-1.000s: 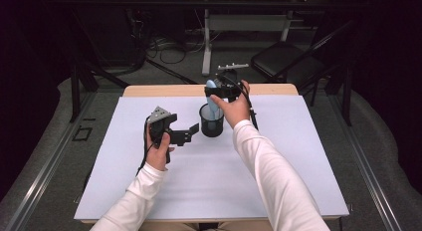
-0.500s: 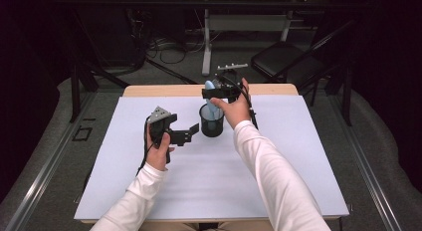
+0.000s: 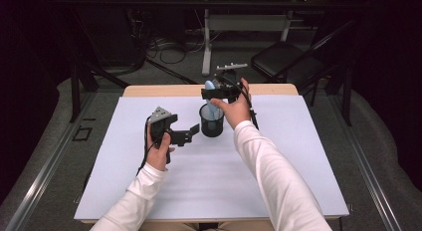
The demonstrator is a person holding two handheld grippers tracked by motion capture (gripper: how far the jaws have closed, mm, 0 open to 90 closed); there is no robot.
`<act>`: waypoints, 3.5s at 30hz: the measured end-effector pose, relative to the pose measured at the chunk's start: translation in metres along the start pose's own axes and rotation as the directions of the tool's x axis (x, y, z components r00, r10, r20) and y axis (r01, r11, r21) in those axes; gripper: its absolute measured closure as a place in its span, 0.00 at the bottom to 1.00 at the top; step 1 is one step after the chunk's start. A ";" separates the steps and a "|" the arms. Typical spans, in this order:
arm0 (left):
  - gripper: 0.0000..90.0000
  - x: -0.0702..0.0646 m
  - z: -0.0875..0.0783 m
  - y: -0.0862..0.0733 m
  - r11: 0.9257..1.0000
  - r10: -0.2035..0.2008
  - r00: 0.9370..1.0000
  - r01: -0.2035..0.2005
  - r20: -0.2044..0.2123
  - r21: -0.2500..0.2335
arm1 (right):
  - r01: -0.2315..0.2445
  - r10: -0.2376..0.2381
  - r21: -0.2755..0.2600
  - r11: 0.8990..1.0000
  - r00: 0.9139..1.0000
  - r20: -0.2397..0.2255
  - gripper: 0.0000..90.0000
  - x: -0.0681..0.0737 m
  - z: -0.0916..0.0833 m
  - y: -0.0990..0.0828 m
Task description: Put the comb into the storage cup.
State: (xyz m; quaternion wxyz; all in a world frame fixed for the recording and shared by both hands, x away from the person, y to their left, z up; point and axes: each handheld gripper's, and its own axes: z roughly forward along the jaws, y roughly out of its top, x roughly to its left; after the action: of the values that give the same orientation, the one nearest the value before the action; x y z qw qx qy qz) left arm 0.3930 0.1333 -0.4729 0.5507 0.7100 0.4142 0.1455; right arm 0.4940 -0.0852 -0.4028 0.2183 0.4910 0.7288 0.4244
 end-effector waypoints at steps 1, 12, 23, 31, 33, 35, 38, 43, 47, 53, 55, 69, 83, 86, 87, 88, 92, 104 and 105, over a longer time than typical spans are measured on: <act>0.01 0.000 0.000 0.000 1.000 0.000 1.000 0.000 0.001 -0.001 | 0.000 0.000 0.000 1.000 1.000 -0.004 0.00 0.000 -0.001 0.000; 0.01 0.001 0.000 0.000 1.000 0.001 1.000 -0.001 0.008 -0.001 | 0.001 -0.001 -0.011 1.000 1.000 -0.012 0.00 -0.001 -0.008 0.003; 0.01 0.000 -0.002 0.002 1.000 -0.002 1.000 0.002 0.020 0.004 | 0.010 -0.011 -0.042 0.999 0.999 -0.036 0.00 -0.006 -0.028 0.009; 0.01 -0.001 -0.004 0.004 1.000 0.002 1.000 -0.003 0.024 0.007 | 0.012 -0.015 -0.048 0.999 0.998 -0.060 0.00 -0.013 -0.043 0.010; 0.01 0.000 -0.004 0.004 1.000 0.000 1.000 0.000 0.025 0.010 | 0.016 -0.020 -0.050 0.999 0.998 -0.067 0.00 -0.015 -0.048 0.011; 0.01 0.000 -0.005 0.005 1.000 0.002 1.000 -0.003 0.024 0.014 | 0.025 -0.029 -0.050 0.998 0.997 -0.077 0.00 -0.017 -0.055 0.010; 0.01 0.001 -0.006 0.006 1.000 0.001 1.000 -0.001 0.021 0.013 | 0.038 -0.042 -0.052 0.998 0.995 -0.087 0.00 -0.018 -0.061 0.009; 0.01 0.002 -0.009 0.008 1.000 -0.003 1.000 0.003 0.021 0.013 | 0.043 -0.049 -0.069 0.997 0.994 -0.098 0.00 -0.022 -0.072 0.007; 0.01 0.004 -0.010 0.009 1.000 -0.001 1.000 0.001 0.021 0.018 | 0.041 -0.049 -0.074 0.996 0.993 -0.105 0.00 -0.027 -0.080 0.002; 0.01 0.005 -0.017 0.015 1.000 0.002 1.000 -0.002 0.017 0.011 | 0.036 -0.042 -0.065 0.997 0.993 -0.109 0.00 -0.035 -0.091 -0.011; 0.01 0.006 -0.019 0.018 1.000 0.006 1.000 -0.006 0.014 0.003 | 0.033 -0.039 -0.061 0.998 0.994 -0.105 0.00 -0.039 -0.095 -0.015; 0.01 0.013 -0.032 0.028 1.000 0.005 1.000 -0.005 0.011 -0.007 | 0.011 -0.019 -0.079 0.997 0.996 -0.093 0.00 -0.055 -0.118 -0.042; 0.01 0.013 -0.042 0.033 1.000 0.031 0.999 -0.031 0.013 0.004 | 0.001 -0.011 -0.098 0.995 0.996 -0.093 0.00 -0.063 -0.143 -0.084; 0.01 0.014 -0.045 0.032 0.999 0.039 0.999 -0.039 0.011 0.013 | 0.001 -0.011 -0.099 0.995 0.996 -0.091 0.00 -0.064 -0.147 -0.092; 0.01 0.014 -0.046 0.031 0.999 0.038 0.999 -0.038 0.010 0.014 | 0.005 -0.014 -0.101 0.995 0.996 -0.088 0.00 -0.064 -0.148 -0.095; 0.01 0.015 -0.048 0.031 0.999 0.043 0.999 -0.043 0.012 0.019 | 0.004 -0.013 -0.099 0.995 0.996 -0.085 0.00 -0.065 -0.150 -0.098; 0.01 0.016 -0.053 0.030 0.999 0.044 0.999 -0.044 0.015 0.020 | 0.009 -0.018 -0.111 0.994 0.997 -0.080 0.00 -0.065 -0.155 -0.107; 0.01 0.032 -0.077 0.014 0.999 0.034 0.999 -0.034 -0.010 0.032 | 0.010 -0.016 -0.128 0.992 0.999 -0.045 0.00 -0.073 -0.174 -0.144; 0.01 0.034 -0.082 0.010 0.999 0.031 0.999 -0.030 -0.017 0.034 | 0.005 -0.010 -0.131 0.991 0.999 -0.044 0.00 -0.074 -0.175 -0.147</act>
State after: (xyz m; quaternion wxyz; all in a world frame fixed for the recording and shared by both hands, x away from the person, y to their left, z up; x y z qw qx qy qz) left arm 0.3639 0.2120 -0.4438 0.5325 0.7242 0.4105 0.1529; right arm 0.3187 -0.2459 -0.4371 0.2351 0.4632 0.7060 0.4815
